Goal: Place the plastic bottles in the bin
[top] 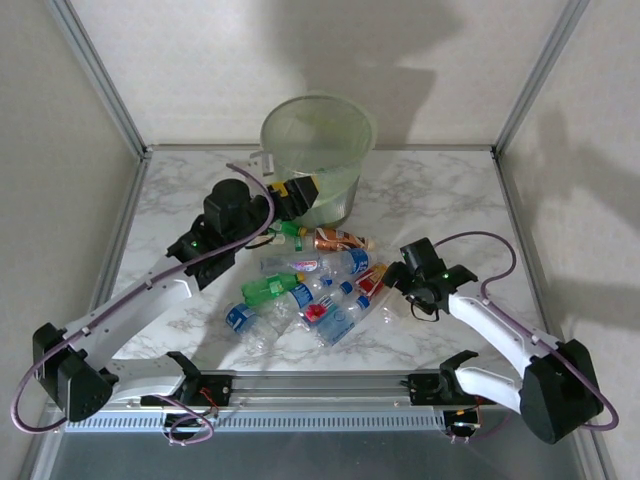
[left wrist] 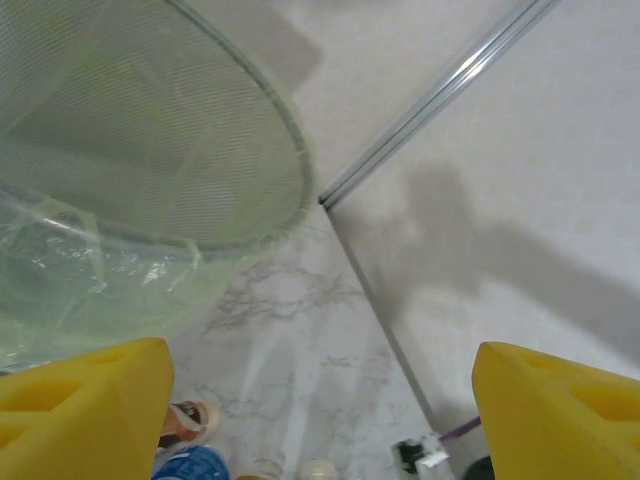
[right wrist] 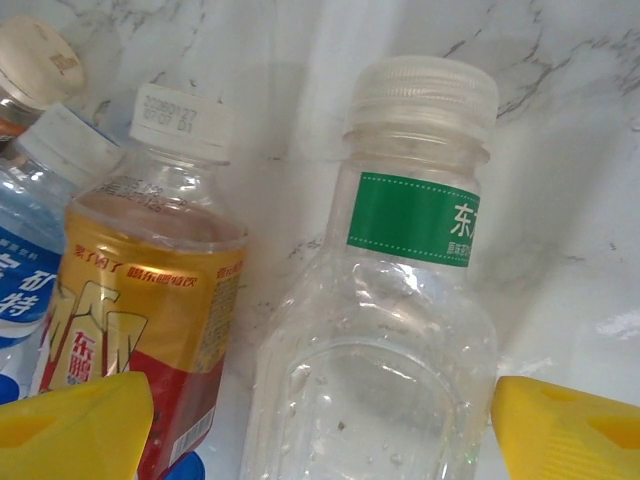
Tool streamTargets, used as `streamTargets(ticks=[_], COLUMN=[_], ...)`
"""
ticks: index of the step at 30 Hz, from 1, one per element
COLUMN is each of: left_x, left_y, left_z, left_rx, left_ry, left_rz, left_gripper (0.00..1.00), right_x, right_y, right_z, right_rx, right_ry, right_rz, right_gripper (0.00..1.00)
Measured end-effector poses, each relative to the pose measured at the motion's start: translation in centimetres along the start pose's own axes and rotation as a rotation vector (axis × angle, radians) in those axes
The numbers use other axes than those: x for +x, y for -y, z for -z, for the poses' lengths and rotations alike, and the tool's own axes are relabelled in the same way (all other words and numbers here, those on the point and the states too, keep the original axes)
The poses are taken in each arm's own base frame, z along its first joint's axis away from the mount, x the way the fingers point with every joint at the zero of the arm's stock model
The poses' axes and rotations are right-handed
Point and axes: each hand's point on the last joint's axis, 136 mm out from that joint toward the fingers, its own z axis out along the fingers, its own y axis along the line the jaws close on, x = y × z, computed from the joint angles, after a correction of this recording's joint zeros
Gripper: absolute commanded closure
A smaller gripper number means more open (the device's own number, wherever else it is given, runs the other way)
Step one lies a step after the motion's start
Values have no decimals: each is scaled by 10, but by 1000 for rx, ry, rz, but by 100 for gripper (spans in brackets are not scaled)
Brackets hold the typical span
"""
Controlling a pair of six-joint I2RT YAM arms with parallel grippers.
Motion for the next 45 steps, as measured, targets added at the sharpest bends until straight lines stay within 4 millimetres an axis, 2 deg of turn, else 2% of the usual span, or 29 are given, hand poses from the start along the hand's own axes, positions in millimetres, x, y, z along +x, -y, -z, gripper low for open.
streamTargets(ticks=[5, 14, 20, 25, 38, 41, 45], left_x=[-7, 3, 6, 11, 16, 16, 17], left_y=[10, 3, -1, -6, -9, -10, -11], left_z=[7, 6, 4, 2, -2, -2, -2], left_rx=[45, 41, 30, 19, 8, 6, 2], left_ry=[27, 11, 5, -7, -19, -21, -26], left_rz=[17, 43, 47, 48, 70, 71, 70], left_gripper=[22, 22, 22, 22, 21, 21, 18], right_x=[5, 7, 10, 8, -19, -28, -47], right_y=[5, 23, 27, 25, -2, -13, -37], right_z=[-10, -26, -34, -32, 14, 31, 64], right_rx=[13, 60, 63, 48, -135, -185, -284], right_ry=[-23, -45, -54, -42, 113, 150, 224], right_rz=[-7, -45, -49, -49, -60, -57, -41], right_gripper=[14, 19, 26, 30, 36, 37, 38])
